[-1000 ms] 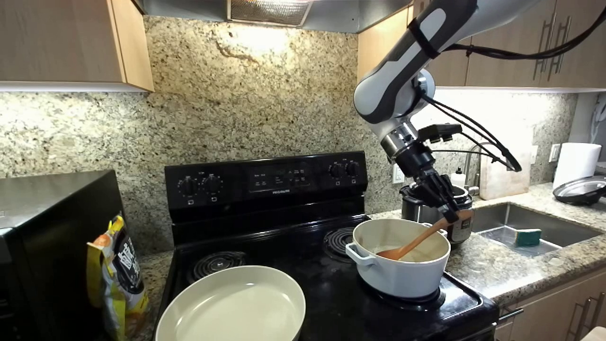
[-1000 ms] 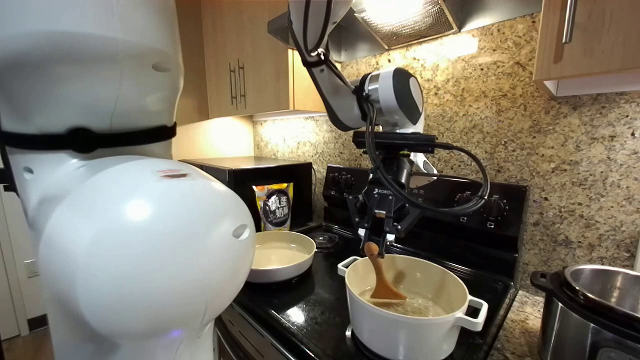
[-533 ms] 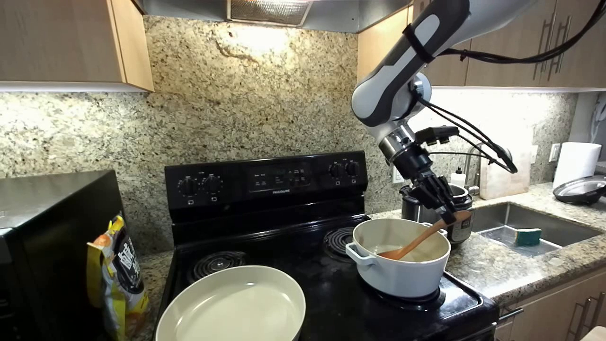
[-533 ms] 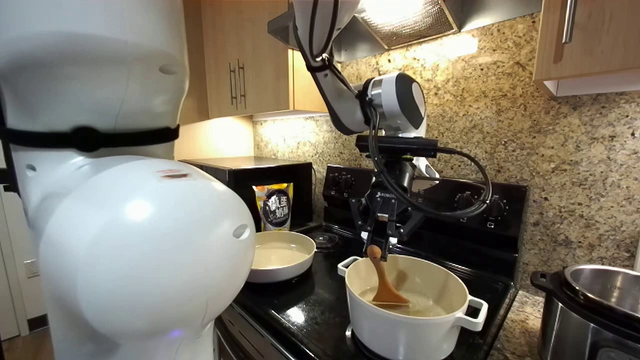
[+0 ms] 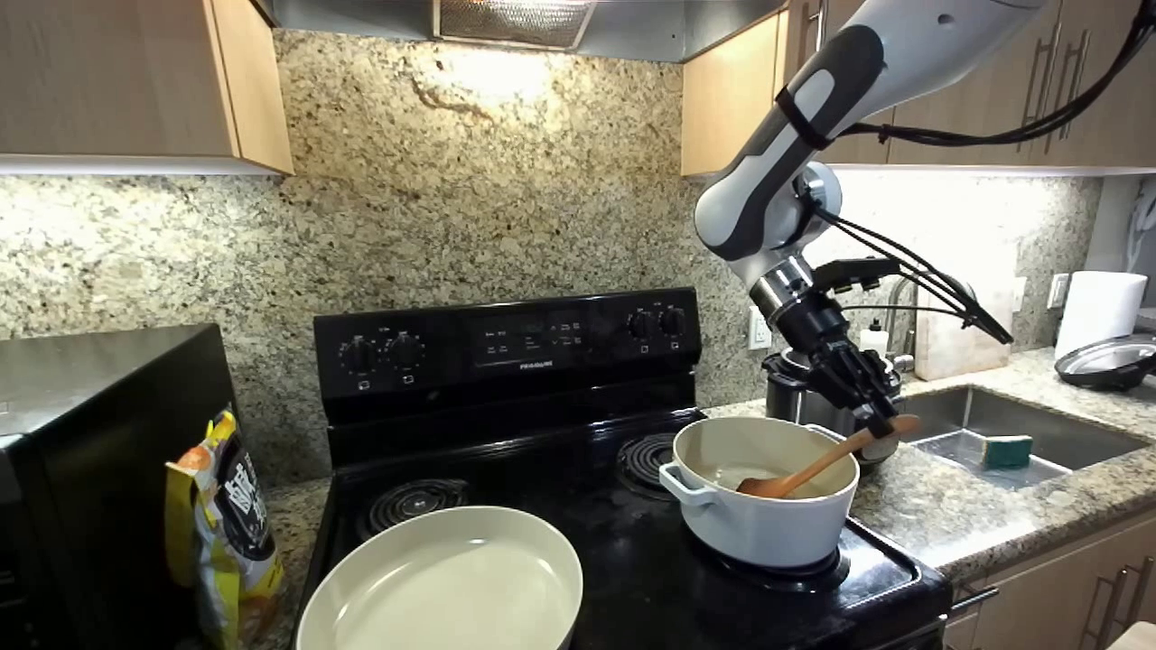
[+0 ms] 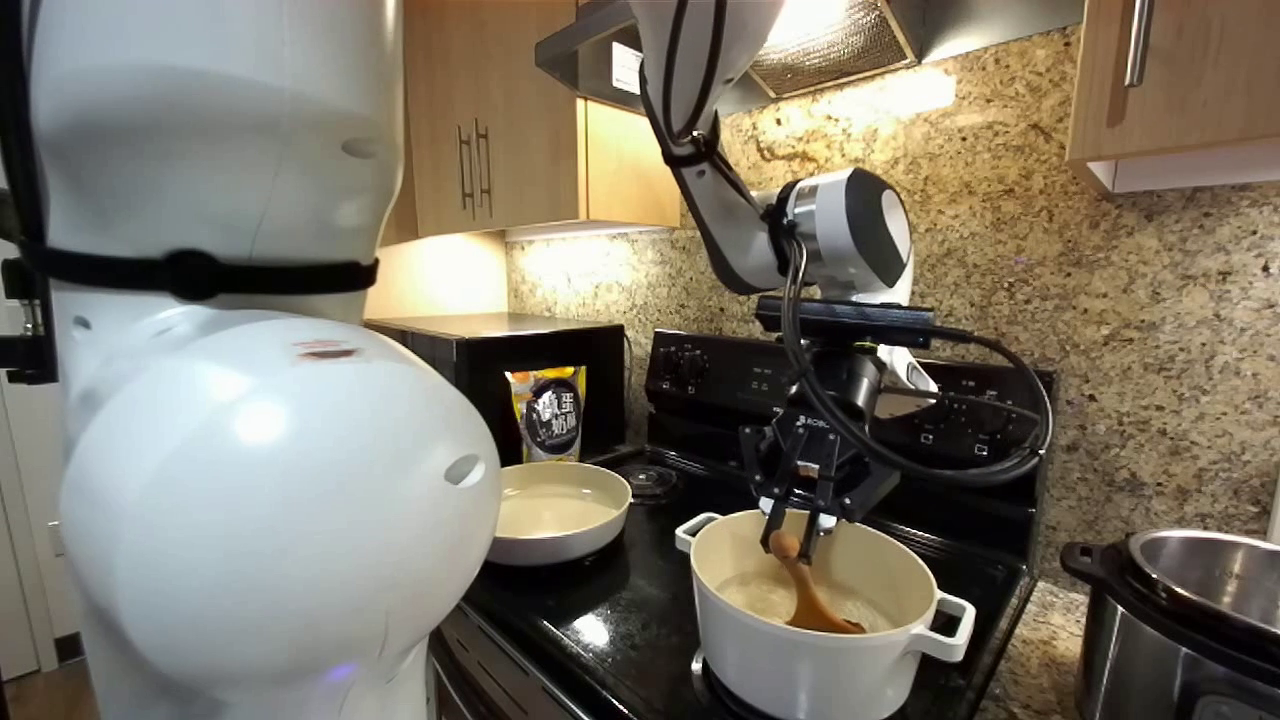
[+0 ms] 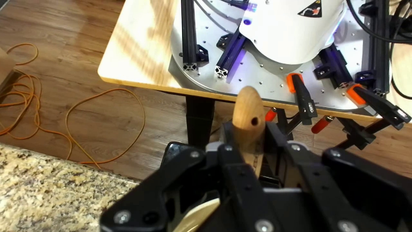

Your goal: Mix the things in the pot with the wooden spoon

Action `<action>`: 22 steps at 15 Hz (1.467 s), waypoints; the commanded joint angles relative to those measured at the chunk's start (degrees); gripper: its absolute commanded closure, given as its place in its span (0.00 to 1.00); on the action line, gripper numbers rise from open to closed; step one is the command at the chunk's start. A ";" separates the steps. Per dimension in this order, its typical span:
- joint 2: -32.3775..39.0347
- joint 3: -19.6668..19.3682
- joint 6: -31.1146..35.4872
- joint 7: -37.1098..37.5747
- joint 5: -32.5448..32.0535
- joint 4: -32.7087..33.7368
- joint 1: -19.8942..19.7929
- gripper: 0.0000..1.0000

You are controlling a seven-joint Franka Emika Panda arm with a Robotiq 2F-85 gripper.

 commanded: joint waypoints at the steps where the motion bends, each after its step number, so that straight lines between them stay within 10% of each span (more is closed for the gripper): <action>1: -0.49 -0.66 -0.60 1.59 -1.75 -0.68 -1.34 0.93; 22: 1.69 4.50 0.24 -3.75 -8.68 4.21 3.01 0.93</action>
